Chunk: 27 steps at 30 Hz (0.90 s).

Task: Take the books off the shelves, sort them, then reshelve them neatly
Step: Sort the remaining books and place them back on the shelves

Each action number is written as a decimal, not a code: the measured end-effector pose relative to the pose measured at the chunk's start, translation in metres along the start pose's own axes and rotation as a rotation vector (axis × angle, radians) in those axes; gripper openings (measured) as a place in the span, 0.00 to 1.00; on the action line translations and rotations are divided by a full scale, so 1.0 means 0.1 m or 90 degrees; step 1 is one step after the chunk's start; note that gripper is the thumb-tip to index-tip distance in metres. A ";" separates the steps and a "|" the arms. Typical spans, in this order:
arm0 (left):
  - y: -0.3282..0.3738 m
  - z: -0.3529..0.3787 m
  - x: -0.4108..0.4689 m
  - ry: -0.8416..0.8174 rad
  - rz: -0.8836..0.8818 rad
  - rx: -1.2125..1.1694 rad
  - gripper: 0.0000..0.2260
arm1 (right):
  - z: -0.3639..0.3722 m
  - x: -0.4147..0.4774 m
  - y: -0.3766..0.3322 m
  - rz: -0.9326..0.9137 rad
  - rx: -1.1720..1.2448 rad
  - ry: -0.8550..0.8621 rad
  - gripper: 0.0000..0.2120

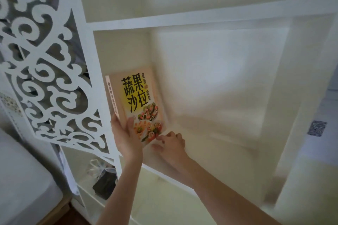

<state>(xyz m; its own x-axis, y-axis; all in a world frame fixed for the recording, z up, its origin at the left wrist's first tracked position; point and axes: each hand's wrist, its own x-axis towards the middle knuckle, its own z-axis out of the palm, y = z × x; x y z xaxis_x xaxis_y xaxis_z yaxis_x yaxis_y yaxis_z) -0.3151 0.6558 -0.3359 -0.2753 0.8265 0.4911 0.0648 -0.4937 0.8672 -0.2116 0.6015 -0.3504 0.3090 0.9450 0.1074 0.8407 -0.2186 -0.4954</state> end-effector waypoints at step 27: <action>0.10 -0.08 -0.51 -0.090 0.197 0.266 0.32 | -0.34 -0.59 0.23 0.073 0.436 -0.044 0.33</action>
<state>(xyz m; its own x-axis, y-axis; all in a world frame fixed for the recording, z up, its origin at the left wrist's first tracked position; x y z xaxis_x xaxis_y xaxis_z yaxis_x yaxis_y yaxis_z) -0.3080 0.6065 -0.3527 -0.0536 0.7021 0.7101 0.5066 -0.5937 0.6252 -0.1954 0.5320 -0.3394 0.3312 0.9433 -0.0216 0.3279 -0.1365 -0.9348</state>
